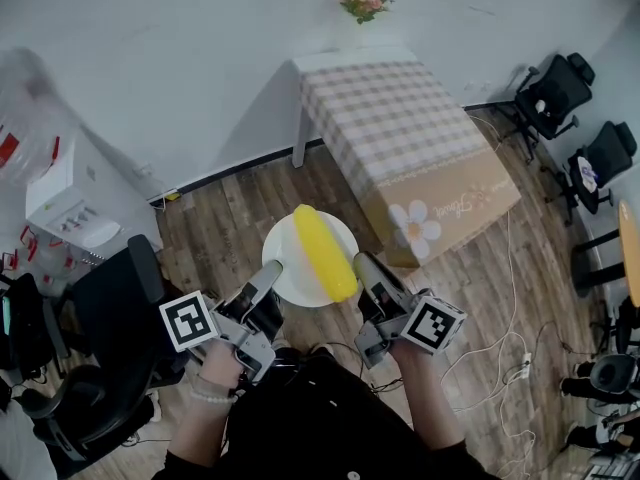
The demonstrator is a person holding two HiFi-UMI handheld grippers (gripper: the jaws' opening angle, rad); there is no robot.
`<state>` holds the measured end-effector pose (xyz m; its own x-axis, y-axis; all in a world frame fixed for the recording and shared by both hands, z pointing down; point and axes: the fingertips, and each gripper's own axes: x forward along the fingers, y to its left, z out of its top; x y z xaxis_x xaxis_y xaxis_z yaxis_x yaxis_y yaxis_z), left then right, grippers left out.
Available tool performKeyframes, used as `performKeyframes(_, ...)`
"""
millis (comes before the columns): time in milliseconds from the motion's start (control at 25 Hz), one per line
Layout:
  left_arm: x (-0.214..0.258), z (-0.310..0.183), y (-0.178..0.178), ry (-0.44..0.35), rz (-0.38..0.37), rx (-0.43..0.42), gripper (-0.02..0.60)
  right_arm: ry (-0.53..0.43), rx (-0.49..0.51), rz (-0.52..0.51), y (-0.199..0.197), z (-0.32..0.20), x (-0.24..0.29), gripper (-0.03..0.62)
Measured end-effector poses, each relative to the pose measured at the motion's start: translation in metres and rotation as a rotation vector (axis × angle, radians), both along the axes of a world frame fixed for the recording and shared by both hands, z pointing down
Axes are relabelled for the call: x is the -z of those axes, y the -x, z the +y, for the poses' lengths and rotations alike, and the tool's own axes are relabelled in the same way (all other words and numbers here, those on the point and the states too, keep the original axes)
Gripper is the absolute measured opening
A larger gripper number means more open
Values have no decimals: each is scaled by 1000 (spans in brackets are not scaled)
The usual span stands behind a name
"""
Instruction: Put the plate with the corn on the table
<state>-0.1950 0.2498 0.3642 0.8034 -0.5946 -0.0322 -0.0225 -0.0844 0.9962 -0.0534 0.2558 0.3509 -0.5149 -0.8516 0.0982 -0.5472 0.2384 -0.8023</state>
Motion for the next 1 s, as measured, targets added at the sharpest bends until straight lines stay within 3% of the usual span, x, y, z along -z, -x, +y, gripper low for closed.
performKeyframes(120, -1, -2, 4, -1, 0, -3, 35, 6, 9, -46, 8, -2, -1, 123)
performKeyframes(360, -3, -2, 16, -2, -9, -27, 36, 0, 3, -18, 26, -2, -4, 87)
performKeyframes(680, -4, -6, 31, -18, -23, -51, 36, -11, -39, -52, 39, -1, -6, 83)
performKeyframes(1000, -4, -6, 33, -16, -21, -60, 35, -4, -73, 7, 37, 2, -10, 83)
